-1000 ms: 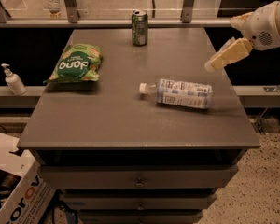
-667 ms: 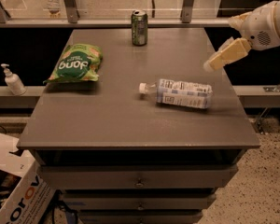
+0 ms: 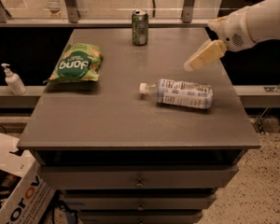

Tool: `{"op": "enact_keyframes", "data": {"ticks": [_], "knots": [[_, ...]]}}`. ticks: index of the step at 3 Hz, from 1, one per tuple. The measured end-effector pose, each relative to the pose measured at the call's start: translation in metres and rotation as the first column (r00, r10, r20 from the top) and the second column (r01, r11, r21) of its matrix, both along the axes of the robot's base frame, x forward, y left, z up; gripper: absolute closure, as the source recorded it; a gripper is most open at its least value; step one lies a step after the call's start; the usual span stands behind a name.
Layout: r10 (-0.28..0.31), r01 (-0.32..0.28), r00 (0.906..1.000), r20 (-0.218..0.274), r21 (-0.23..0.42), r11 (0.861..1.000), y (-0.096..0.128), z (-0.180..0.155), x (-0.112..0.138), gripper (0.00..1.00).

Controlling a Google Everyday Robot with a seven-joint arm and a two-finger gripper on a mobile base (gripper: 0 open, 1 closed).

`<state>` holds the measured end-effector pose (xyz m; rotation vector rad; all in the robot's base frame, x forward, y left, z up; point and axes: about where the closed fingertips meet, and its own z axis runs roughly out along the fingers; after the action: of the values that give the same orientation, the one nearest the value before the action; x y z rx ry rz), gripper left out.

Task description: Move green can near blue plastic bottle

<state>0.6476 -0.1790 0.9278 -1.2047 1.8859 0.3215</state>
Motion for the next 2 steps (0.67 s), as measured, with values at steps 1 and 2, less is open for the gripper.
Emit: {"op": "enact_keyframes", "data": {"ticks": [1, 2], "knots": [[0.001, -0.002, 1.0000, 0.001, 0.063, 0.998, 0.030, -0.018, 0.027, 0.00], [-0.015, 0.014, 0.9999, 0.007, 0.159, 0.987, 0.053, -0.032, 0.054, 0.00]]}}
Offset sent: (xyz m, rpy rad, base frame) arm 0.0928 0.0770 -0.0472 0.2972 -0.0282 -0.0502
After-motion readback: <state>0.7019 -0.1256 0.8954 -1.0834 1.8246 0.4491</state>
